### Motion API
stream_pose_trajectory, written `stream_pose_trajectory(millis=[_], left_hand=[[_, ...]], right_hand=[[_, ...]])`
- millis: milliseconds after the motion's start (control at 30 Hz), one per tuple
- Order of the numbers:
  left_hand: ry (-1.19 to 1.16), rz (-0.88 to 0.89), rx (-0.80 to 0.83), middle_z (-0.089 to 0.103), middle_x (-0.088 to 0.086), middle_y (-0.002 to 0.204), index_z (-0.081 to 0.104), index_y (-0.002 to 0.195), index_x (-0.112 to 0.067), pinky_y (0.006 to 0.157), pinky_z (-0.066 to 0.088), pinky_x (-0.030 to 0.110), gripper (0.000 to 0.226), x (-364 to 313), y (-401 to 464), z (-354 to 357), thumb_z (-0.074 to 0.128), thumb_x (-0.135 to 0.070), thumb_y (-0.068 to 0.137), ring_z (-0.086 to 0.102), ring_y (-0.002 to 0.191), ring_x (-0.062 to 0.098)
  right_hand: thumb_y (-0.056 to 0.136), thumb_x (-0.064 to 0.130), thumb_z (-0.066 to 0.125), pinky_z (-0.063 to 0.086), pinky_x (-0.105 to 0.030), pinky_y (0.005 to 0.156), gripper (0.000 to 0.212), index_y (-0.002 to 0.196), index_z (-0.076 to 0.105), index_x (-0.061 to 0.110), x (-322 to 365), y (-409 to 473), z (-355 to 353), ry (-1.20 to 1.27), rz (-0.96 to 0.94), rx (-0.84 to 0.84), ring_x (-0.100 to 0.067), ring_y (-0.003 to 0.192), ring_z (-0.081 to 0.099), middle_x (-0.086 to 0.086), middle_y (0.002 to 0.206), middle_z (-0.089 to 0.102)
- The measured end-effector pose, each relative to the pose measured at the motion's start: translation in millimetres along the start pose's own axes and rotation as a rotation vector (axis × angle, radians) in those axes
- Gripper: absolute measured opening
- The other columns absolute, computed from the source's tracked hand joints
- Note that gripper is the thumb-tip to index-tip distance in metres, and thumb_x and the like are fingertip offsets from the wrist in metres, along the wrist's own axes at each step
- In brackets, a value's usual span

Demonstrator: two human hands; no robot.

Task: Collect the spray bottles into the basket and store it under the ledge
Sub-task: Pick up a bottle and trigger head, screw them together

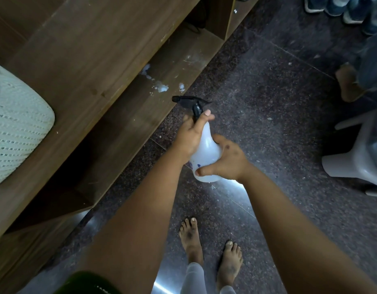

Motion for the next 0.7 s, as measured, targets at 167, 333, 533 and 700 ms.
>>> stream_pose_trajectory(millis=[167,333,533,700], left_hand=[[-0.365,0.044,-0.098,0.064,0.0,0.084,0.061,0.096,-0.009,0.082,0.048,0.035,0.021,3,-7,-3,0.067,-0.026,0.088,0.06,0.082,0.016],[-0.511,-0.074,0.105,0.067,0.011,0.111,0.056,0.102,-0.012,0.087,0.053,0.029,0.017,-1,-8,-5,0.039,-0.014,0.103,0.062,0.109,0.021],[-0.402,-0.18,0.063,0.066,0.008,0.101,0.06,0.102,-0.016,0.087,0.05,0.035,0.018,-14,-5,1,0.05,-0.03,0.097,0.064,0.099,0.02],[-0.347,-0.13,0.053,0.055,-0.005,0.059,0.055,0.069,-0.017,0.079,0.049,0.036,0.027,-13,8,-13,0.061,-0.031,0.092,0.065,0.067,0.014]], right_hand=[[0.039,0.035,0.086,0.057,-0.046,0.078,0.068,0.1,0.057,0.028,4,0,-2,0.055,0.019,-0.007,-0.019,0.091,0.064,0.002,0.101,0.063],[0.044,0.033,0.085,0.058,-0.042,0.076,0.064,0.102,0.061,0.026,9,0,-2,0.014,0.057,0.003,-0.018,0.087,0.065,0.001,0.097,0.066],[0.054,0.033,0.083,0.048,-0.026,0.067,0.061,0.107,0.058,0.019,29,-2,4,-0.192,0.021,-0.147,-0.018,0.086,0.056,0.01,0.078,0.05],[0.046,0.031,0.086,0.056,-0.032,0.069,0.057,0.099,0.065,0.022,38,-7,6,-0.044,0.014,-0.072,-0.016,0.085,0.064,0.003,0.092,0.066]])
Point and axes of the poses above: each hand's wrist, its own y-axis towards the middle knuckle, its own z-axis out of the palm, x = y × z, the point moved 2 cm from there along y, towards the middle knuckle
